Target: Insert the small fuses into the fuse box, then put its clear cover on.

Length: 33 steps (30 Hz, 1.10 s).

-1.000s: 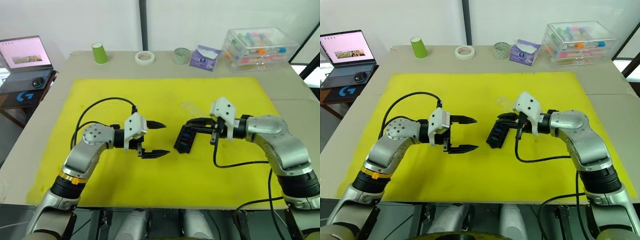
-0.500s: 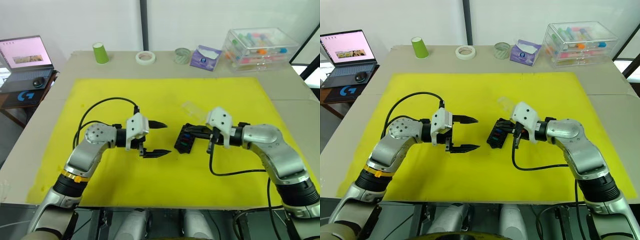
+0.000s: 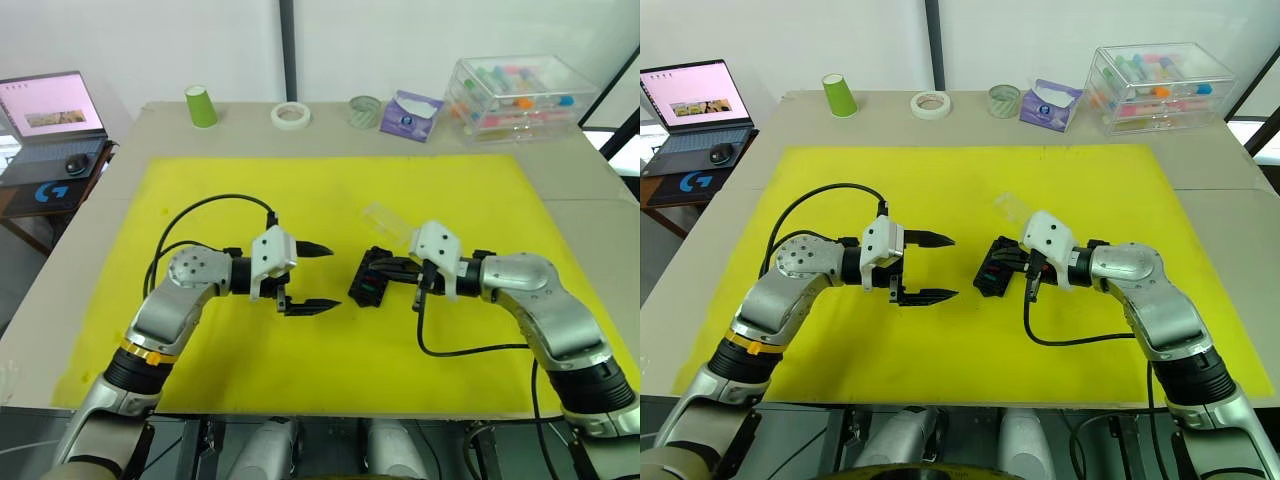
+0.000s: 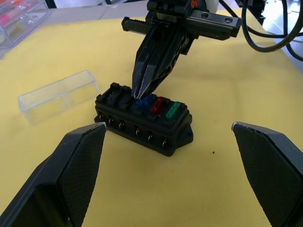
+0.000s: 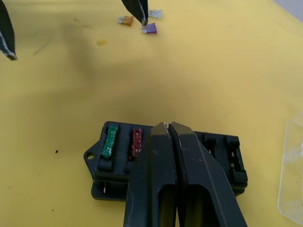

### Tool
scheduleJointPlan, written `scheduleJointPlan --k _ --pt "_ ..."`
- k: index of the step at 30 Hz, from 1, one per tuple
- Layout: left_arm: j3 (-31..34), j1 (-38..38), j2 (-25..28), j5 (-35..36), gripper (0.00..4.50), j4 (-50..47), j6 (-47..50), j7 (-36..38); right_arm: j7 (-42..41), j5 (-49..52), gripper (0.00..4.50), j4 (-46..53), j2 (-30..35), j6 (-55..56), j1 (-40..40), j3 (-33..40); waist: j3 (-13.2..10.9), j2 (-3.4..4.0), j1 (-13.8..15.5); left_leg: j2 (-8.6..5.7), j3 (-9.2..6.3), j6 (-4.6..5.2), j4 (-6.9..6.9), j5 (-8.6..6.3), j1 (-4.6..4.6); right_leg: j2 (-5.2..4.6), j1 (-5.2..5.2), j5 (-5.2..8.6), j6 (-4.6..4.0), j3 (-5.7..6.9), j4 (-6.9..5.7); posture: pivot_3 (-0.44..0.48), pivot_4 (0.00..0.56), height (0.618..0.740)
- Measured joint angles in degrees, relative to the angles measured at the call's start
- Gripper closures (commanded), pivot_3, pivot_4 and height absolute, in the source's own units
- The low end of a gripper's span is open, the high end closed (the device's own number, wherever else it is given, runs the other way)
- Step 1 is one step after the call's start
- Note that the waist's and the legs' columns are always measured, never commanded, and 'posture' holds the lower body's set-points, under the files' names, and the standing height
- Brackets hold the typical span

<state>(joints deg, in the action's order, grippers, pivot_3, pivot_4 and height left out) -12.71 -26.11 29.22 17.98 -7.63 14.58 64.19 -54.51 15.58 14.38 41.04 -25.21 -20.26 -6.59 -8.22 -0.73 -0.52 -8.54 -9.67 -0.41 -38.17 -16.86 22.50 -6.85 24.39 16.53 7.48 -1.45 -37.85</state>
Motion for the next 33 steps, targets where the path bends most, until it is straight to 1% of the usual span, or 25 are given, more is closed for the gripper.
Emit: scheduleJointPlan --k 19,33 --pt "0.0 -0.1 0.2 0.0 0.00 0.0 0.2 0.0 -1.1 -4.3 4.46 -2.3 0.2 6.3 -0.1 -1.8 0.0 -0.02 0.0 0.00 0.00 0.00 0.00 0.00 -0.04 0.01 -0.03 0.00 0.00 0.00 0.00 0.000 0.150 0.740" --pt "0.0 -0.1 0.6 0.0 0.00 0.0 0.3 0.0 -1.6 -5.8 4.46 -2.3 1.0 8.1 0.3 -2.5 0.1 -0.08 0.1 0.00 -0.01 0.00 0.00 0.00 -0.07 0.01 -0.09 0.00 0.00 0.00 0.00 0.000 0.150 0.740"
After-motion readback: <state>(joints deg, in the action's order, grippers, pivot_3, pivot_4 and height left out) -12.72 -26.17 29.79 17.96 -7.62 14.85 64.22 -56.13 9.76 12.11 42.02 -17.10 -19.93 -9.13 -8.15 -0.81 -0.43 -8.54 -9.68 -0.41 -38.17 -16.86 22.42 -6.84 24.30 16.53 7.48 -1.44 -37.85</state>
